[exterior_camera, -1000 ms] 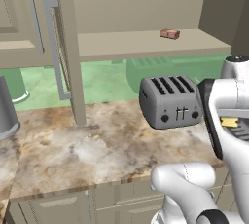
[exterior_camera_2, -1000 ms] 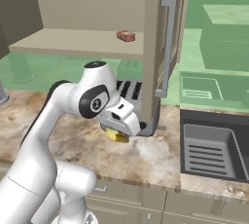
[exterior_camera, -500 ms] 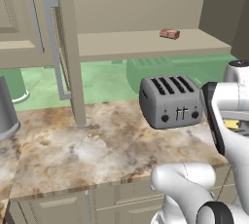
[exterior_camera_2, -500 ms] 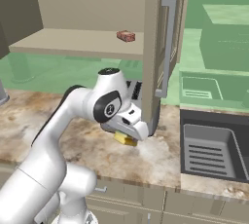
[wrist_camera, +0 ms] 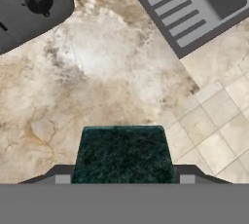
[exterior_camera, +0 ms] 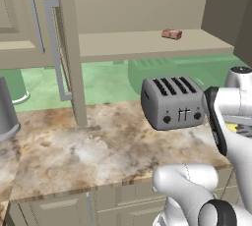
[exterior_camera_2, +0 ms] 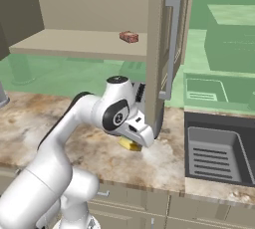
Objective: Locate and retrieve the sponge and bar soap from the cabinet. Place them next to the sink.
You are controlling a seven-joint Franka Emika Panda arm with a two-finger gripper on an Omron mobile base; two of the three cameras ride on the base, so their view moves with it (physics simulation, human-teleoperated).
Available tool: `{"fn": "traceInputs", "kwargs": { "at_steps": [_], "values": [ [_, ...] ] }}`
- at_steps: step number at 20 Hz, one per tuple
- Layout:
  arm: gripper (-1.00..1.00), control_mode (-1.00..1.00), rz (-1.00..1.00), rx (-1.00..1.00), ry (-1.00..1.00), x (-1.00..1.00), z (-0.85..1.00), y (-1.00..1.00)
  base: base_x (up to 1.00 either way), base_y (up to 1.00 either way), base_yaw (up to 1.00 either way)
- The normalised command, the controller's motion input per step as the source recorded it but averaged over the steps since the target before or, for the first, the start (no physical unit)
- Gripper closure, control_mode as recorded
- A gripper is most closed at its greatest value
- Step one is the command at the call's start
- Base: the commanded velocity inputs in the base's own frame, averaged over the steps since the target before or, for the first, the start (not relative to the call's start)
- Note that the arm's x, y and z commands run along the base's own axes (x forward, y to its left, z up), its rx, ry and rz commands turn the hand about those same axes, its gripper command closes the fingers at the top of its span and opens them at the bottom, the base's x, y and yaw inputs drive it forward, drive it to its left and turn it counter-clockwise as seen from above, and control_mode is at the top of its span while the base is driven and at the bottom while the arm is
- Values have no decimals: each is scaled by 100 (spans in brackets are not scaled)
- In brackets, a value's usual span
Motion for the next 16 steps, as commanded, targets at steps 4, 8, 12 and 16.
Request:
{"fn": "traceInputs", "kwargs": {
  "at_steps": [4,8,12,16],
  "values": [
    [100,-100,0,0,0,21,-28,-1,0,0,0],
    [100,-100,0,0,-2,22,-29,-2,0,0,0],
    [100,-100,0,0,0,23,-28,-18,0,0,0],
    [100,-100,0,3,0,26,-21,-35,0,0,0]
  ]
}}
